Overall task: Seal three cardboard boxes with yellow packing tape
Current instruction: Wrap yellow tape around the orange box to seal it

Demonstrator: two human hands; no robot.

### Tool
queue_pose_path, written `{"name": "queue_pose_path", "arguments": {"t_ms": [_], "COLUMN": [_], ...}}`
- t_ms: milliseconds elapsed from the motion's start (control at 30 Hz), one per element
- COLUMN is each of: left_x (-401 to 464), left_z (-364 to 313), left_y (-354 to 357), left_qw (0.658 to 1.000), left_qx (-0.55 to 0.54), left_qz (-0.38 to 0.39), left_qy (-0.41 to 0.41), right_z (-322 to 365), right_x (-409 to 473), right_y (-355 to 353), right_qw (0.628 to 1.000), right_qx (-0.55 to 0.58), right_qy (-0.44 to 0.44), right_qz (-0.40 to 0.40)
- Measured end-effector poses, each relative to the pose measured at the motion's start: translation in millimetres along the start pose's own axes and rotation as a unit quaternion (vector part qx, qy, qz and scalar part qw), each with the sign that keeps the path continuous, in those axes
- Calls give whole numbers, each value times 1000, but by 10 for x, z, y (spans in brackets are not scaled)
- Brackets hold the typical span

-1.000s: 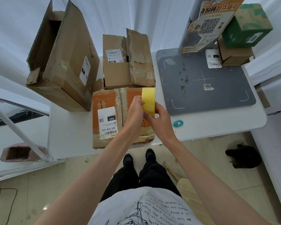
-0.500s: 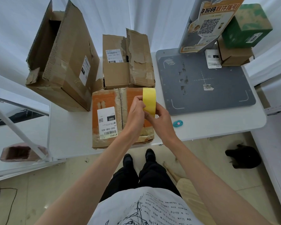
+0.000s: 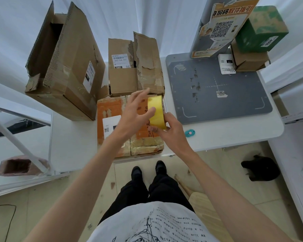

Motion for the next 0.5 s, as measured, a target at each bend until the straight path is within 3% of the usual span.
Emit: {"name": "queue_pose_path", "arguments": {"t_ms": [67, 200, 500], "left_x": [29, 20, -159], "left_z": [-83, -219, -330], "left_y": [-59, -171, -158], "left_qw": [998, 989, 970], "left_qx": [56, 123, 164], "left_qz": [27, 11, -60], "left_qy": [26, 76, 168], "right_z": [-21, -69, -144], "right_x": [-9, -17, 13], "right_y": [18, 21, -13], "right_qw": [1000, 1000, 998], "right_qx": [-5, -18, -60], "right_qy": [-5, -5, -9], "right_qz": [16, 22, 11]}}
Point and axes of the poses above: each hand's wrist, its own x-axis towards the middle knuckle, its own y-axis out of the palm, z = x × y, the point moved 9 cm from there along x, towards the middle knuckle, and after that the axes turned 14 degrees about -y, right-handed, at the moved point
